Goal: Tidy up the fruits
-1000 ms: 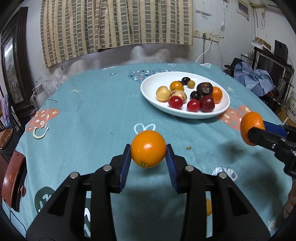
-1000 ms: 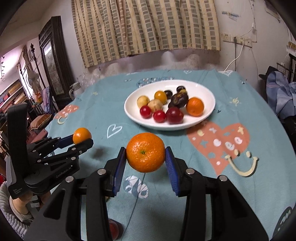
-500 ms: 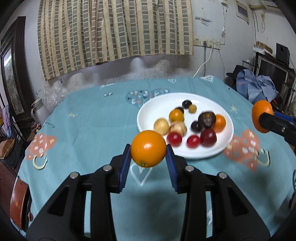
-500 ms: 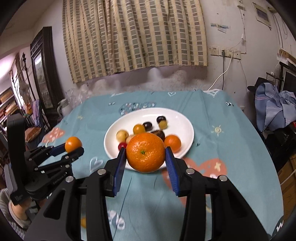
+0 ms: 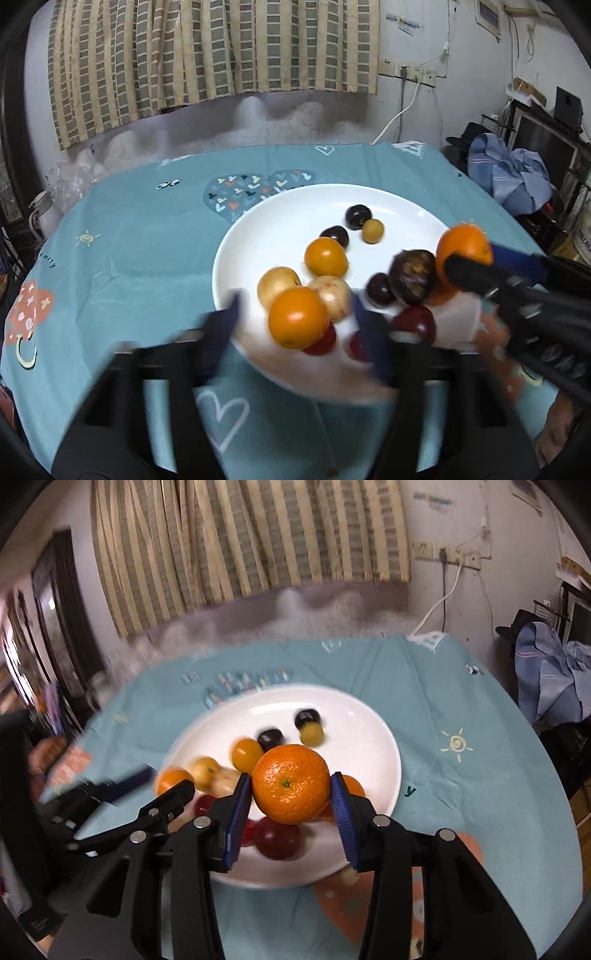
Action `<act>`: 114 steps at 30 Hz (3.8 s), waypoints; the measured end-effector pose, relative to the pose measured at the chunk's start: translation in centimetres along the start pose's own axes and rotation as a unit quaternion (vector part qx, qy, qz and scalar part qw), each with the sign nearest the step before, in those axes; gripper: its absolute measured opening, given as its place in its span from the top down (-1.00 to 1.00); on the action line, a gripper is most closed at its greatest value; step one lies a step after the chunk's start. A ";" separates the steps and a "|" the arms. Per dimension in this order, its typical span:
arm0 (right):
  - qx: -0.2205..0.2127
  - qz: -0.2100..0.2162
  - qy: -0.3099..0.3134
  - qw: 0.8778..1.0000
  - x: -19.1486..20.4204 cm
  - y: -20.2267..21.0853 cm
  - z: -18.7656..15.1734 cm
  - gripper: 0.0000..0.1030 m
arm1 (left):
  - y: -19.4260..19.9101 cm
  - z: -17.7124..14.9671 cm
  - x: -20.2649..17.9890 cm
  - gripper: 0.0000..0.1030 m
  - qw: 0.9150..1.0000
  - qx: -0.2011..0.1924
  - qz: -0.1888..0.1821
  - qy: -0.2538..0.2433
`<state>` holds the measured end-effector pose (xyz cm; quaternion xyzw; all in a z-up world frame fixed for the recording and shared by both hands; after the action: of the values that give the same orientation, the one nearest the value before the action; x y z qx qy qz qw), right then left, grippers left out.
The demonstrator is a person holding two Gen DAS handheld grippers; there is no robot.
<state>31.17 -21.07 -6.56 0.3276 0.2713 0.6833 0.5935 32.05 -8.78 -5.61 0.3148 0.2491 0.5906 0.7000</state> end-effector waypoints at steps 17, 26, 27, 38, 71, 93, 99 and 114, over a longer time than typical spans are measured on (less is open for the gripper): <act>-0.022 0.103 0.061 0.993 2.1 13.2 -12.3 -0.21 | 10.2 -11.9 2.3 -0.50 0.999 0.017 -0.022 -0.036; 0.073 0.133 0.164 0.975 7.1 13.5 -23.5 -0.21 | 11.3 -17.7 -0.2 -0.50 0.996 0.042 -0.039 -0.062; 0.079 0.132 0.165 0.974 7.3 13.0 -23.8 -0.21 | 11.2 -18.0 -0.4 -0.49 0.996 0.047 -0.039 -0.066; 0.123 0.141 0.186 0.965 9.9 9.1 -23.6 0.19 | 8.9 -18.7 -2.2 0.43 0.987 0.089 -0.118 -0.063; -0.032 0.000 0.053 0.998 0.1 1.2 0.6 -0.25 | -0.9 -0.4 0.2 -0.47 1.000 0.020 -0.017 0.004; -0.082 0.004 0.007 0.997 2.9 12.4 -12.8 -0.97 | 14.7 -13.5 1.3 -0.96 0.998 -0.055 0.026 0.031; -0.071 0.003 -0.006 0.997 2.3 11.6 -12.8 -0.97 | 14.6 -13.7 1.0 -0.96 0.998 -0.054 0.017 0.026; -0.081 -0.004 0.004 0.997 2.7 12.1 -12.7 -0.97 | 14.7 -13.8 0.5 -0.96 0.998 -0.051 0.004 0.021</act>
<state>13.51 -19.98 -5.19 0.2746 0.2192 0.7017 0.6198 12.37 -4.73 -4.16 0.2673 0.2319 0.6115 0.7077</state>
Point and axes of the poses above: each gripper's, at about its wrist camera, not at the fingertips, and y roughly against the way its jaws point, x to its left, z to its top, the point moved 8 cm from there along -y, roughly the way its jaws point, and after that the axes turned 7 degrees about x, right-handed, at the moved point
